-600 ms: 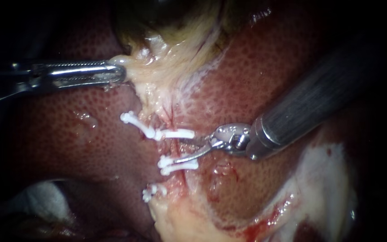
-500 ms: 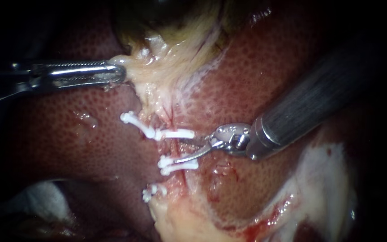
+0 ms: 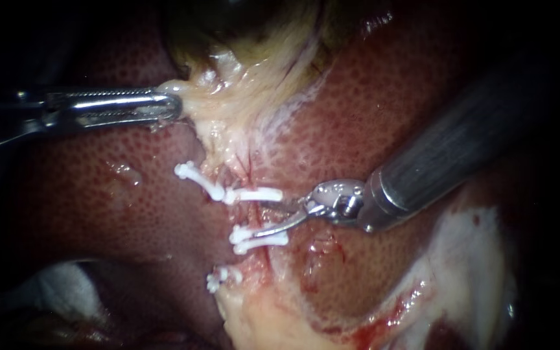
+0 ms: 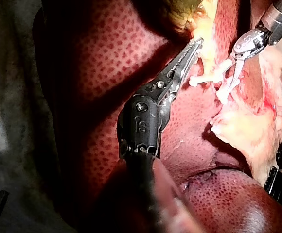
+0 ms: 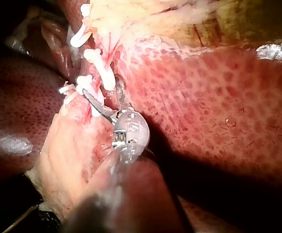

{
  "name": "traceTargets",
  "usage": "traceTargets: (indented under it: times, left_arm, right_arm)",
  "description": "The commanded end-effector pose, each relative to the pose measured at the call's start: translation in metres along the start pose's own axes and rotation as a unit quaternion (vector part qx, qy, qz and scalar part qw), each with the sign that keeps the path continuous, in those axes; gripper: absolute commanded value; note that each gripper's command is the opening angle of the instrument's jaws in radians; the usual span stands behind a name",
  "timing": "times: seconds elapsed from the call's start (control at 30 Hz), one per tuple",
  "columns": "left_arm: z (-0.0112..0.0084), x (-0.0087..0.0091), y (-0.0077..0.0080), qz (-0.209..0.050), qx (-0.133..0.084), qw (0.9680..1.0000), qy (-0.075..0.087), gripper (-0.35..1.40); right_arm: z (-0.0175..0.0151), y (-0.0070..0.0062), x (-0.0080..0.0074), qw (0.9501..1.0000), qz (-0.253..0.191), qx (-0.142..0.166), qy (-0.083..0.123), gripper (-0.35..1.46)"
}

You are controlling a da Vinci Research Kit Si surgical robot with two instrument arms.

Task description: Go to the cutting position right tube

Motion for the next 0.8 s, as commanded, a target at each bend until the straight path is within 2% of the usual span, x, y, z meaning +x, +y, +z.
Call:
traceTargets:
  times: [0.03, 0.27, 0.5, 0.8]
  left_arm:
    - [-0.0001, 0.0000, 0.0000, 0.000, 0.000, 1.0000, 0.000, -0.35]
    - [-0.0001, 0.0000, 0.0000, 0.000, -0.001, 1.0000, 0.000, -0.35]
    - [-0.0001, 0.0000, 0.0000, 0.000, -0.001, 1.0000, 0.000, -0.35]
    - [-0.0002, 0.0000, 0.0000, 0.000, -0.001, 1.0000, 0.000, -0.35]
  right_arm:
    - [-0.0002, -0.0001, 0.0000, 1.0000, 0.000, 0.001, -0.001, 1.43]
    - [-0.0016, -0.0016, -0.0005, 0.9998, -0.002, 0.021, -0.007, 1.43]
    - [-0.0028, -0.0031, 0.0001, 0.9994, -0.001, 0.034, -0.009, 1.43]
    - [-0.0020, -0.0030, 0.0004, 0.9993, 0.000, 0.035, -0.009, 1.43]
